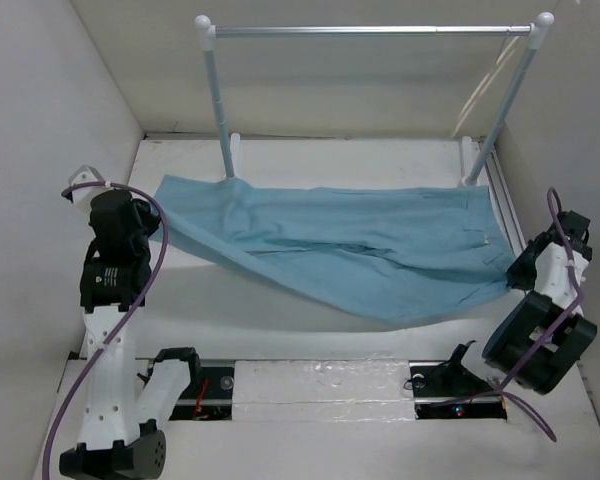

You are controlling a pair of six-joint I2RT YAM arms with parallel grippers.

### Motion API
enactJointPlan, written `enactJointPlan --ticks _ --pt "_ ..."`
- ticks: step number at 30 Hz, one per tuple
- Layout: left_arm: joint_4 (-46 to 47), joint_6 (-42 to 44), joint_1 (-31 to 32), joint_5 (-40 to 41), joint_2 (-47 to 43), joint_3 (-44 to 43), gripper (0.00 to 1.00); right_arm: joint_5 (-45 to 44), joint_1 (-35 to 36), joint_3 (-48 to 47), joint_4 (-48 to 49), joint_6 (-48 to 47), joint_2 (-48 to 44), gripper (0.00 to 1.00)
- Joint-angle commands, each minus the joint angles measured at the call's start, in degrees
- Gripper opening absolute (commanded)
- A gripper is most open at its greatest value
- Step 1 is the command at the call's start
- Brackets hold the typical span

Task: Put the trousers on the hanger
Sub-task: Fold the trousers at the center of the board.

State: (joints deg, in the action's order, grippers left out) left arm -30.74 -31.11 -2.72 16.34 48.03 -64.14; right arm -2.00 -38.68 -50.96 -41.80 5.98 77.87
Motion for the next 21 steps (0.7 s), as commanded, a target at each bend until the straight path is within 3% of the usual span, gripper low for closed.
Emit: enactJointPlan --ticks 1,6,12,15,17,21 --pt "0.8 1.7 -0.5 6.2 -1.8 -3.6 0.0 -3.4 2.3 -9.0 -6.2 2.5 -5.0 0.0" --pt "1.1 3.4 -0.5 7.7 0.3 -3.6 0.0 -2.7 6.5 -21.5 -8.3 1.0 -3.5 0.0" --pt "3.6 2.9 -0.5 6.4 4.1 0.9 0.0 -6.1 9.4 -35.9 -13.0 -4.1 9.3 0.0" --pt "3.0 2.6 -0.5 10.4 6.9 -0.2 0.0 -7.3 10.1 -37.2 -11.3 -4.8 13.8 0.0" --pt "2.2 2.3 -0.5 14.7 8.2 -1.0 0.0 -5.0 10.1 -37.5 -7.8 -4.7 17.1 0.0" --pt "-0.3 3.8 -0.5 19.7 11.5 -3.3 0.0 1.6 12.5 -39.4 -9.7 -2.5 22.2 0.0"
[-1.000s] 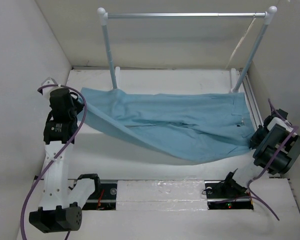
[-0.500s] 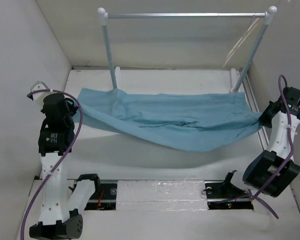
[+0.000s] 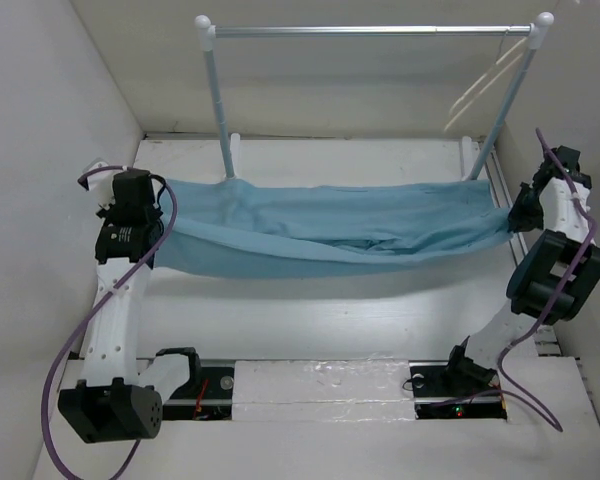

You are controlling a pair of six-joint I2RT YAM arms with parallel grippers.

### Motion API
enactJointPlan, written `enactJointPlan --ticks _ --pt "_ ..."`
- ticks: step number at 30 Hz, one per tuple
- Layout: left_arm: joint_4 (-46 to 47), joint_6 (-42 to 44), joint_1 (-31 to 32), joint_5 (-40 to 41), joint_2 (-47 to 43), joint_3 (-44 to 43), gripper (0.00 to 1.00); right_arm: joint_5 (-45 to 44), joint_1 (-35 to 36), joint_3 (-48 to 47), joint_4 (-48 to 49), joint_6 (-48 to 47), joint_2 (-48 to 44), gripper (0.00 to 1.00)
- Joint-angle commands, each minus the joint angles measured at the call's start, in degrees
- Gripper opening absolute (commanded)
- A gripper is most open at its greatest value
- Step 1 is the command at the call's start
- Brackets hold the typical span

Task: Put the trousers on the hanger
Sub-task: Fold the trousers at the center of the board.

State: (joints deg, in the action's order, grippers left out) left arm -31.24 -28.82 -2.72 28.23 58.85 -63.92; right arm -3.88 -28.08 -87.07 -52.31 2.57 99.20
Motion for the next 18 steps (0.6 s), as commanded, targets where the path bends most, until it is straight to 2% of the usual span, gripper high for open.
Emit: enactJointPlan --ticks 1,2,3,4,5,7,8,11,15,17,18 --pt "-1.8 1.0 -0.5 9.6 2.0 -4.4 0.0 8.8 2.7 1.3 2.6 1.6 -0.6 0.0" --pt "-2.9 0.0 -0.5 9.5 2.2 -5.1 0.0 10.3 4.6 5.2 6.0 3.4 -3.4 0.0" --pt "-2.5 -1.1 -0.5 8.3 2.1 -4.8 0.0 10.6 5.6 9.2 8.8 4.6 -10.1 0.0" --pt "-1.3 -1.7 -0.5 6.5 2.1 -4.8 0.0 11.5 6.5 12.4 14.0 5.5 -12.4 0.0" --pt "-0.1 -2.5 -0.5 2.3 2.6 -4.8 0.0 11.1 7.2 13.8 13.6 5.8 -13.1 0.0" --pt "1.7 -5.6 -0.5 -0.5 7.2 -6.6 0.0 12.0 7.3 13.1 14.7 5.9 -11.0 0.0" --pt "-0.6 -8.5 -0.5 -0.1 12.6 -9.4 0.0 15.4 4.6 11.3 13.8 6.0 -7.6 0.0" --pt "-1.3 -8.9 -0.5 0.3 14.9 -9.9 0.0 15.2 4.0 9.8 14.1 5.2 -7.0 0.0" --pt "2.4 -7.3 -1.1 4.7 14.0 -7.5 0.0 10.2 3.5 5.7 12.1 3.0 -5.1 0.0" --pt "2.5 -6.3 -3.6 3.9 15.0 -7.7 0.0 8.8 2.7 4.3 12.4 1.7 -3.8 0.0" --pt "2.9 -5.6 -7.0 1.0 15.4 -7.8 0.0 9.5 0.9 4.1 13.5 1.2 -3.1 0.0"
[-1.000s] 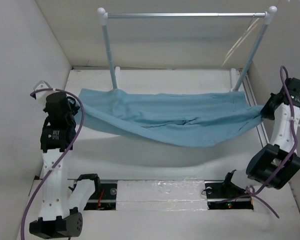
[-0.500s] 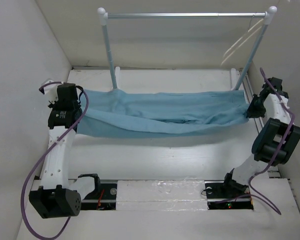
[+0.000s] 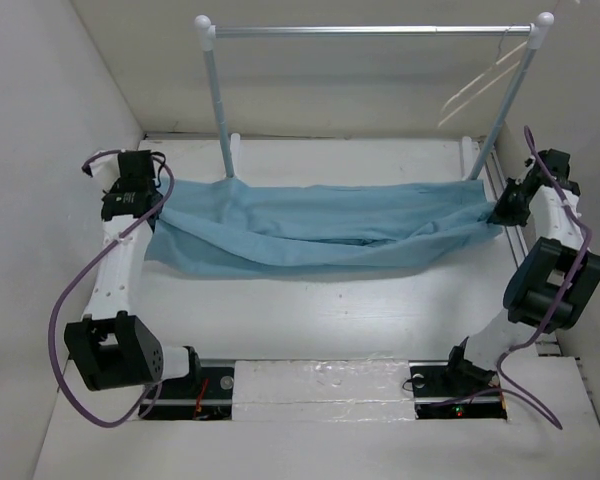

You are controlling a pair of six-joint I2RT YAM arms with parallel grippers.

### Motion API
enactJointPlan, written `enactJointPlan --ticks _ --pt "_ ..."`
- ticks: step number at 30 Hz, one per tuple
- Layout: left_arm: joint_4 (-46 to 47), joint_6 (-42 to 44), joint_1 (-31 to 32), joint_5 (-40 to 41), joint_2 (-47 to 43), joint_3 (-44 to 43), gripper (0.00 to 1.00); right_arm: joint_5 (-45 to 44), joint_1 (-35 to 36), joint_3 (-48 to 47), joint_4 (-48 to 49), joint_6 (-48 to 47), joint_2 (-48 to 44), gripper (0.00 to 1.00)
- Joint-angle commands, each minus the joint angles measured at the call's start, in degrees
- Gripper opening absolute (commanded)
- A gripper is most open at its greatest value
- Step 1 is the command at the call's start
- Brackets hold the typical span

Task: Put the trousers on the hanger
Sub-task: Fold the trousers at the center of the board.

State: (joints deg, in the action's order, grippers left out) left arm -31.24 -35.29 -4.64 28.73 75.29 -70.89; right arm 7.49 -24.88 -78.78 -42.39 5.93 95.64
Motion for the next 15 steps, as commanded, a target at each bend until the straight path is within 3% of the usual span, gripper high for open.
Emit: enactJointPlan --ticks 1,5,10,15 --pt "3.6 1.0 -5.7 0.4 -0.2 -0.9 0.0 -0.9 -3.3 -4.6 4.0 -2.2 2.6 0.0" --pt "2.1 0.1 -5.7 2.6 7.0 -6.1 0.0 2.7 -6.4 -11.6 2.4 -2.6 9.4 0.0" --pt "3.4 1.4 -6.9 2.4 12.4 -13.5 0.0 3.8 -6.4 -23.8 2.1 -2.2 15.8 0.0" --pt "2.7 1.5 -6.9 0.8 23.1 -19.7 0.0 4.6 -4.1 -37.7 -4.9 -2.9 27.5 0.0"
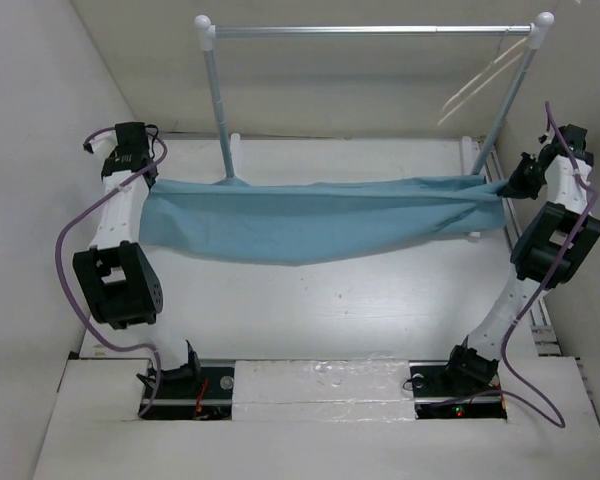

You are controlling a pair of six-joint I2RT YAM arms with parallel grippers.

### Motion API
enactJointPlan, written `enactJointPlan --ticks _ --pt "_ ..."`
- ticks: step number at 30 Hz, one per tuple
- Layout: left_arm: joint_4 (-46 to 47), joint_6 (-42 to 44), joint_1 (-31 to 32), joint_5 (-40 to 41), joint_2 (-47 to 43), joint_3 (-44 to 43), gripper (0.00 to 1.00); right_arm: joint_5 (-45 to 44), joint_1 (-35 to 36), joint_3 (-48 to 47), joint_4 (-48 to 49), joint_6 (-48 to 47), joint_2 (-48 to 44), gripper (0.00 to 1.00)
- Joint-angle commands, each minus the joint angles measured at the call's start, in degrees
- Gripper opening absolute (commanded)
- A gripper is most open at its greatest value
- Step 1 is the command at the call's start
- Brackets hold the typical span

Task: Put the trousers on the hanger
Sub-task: Fold the trousers at the center of the board.

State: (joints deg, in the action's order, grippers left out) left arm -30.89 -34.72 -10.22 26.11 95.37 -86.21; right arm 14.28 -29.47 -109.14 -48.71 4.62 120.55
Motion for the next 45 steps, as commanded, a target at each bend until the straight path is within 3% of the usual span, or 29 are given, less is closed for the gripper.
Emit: enactJointPlan --ticks 1,5,11,15,16,20,24,28,32,34,39,42,45 --pt "0.9 0.8 -1.3 3.4 4.5 -6.9 0.0 -2.2 0.5 -9.1 1.1 -1.5 3.5 0.0" --pt "1.1 1.6 -1.3 4.3 8.9 -9.8 0.0 -2.7 2.7 -15.8 1.2 -1.1 6.1 0.0" --pt "3.0 2.7 -1.3 4.8 11.7 -13.5 0.0 6.0 3.2 -13.5 6.1 1.7 6.4 0.0" --pt "3.9 1.6 -1.3 4.1 9.0 -9.5 0.0 4.8 3.2 1.2 12.6 2.4 -4.7 0.0" --pt "4.3 0.9 -1.3 3.8 7.9 -6.2 0.0 4.7 3.8 11.2 15.0 2.7 -8.2 0.0" --pt "8.4 -2.4 -1.3 -2.4 0.7 -0.6 0.0 6.5 4.4 32.0 22.8 3.7 -27.7 0.0" --pt "7.2 -4.9 -0.2 -3.8 -1.4 -5.6 0.0 10.0 5.0 42.9 19.4 0.2 -41.8 0.0" --pt "6.4 -7.4 0.7 -6.6 -5.1 -8.5 0.0 13.9 5.7 47.4 9.6 -2.9 -56.5 0.0" --pt "8.3 -8.0 -2.4 -9.1 -15.6 -3.0 0.0 0.3 12.5 42.7 -5.3 -6.6 -67.5 0.0" --pt "7.3 -6.8 -2.4 -6.3 -19.0 -1.5 0.0 -3.0 18.1 38.7 -12.9 -6.3 -71.1 0.0" --pt "5.1 -3.8 -2.4 5.6 -28.1 0.4 0.0 -25.6 28.1 28.4 -26.9 -4.8 -79.1 0.0" --pt "5.0 -3.0 -2.4 10.5 -30.9 2.7 0.0 -23.7 31.1 25.7 -31.1 -6.5 -80.5 0.0" --pt "6.5 -2.3 -2.4 11.8 -32.2 7.1 0.0 -11.9 31.1 34.3 -31.0 -6.3 -81.5 0.0"
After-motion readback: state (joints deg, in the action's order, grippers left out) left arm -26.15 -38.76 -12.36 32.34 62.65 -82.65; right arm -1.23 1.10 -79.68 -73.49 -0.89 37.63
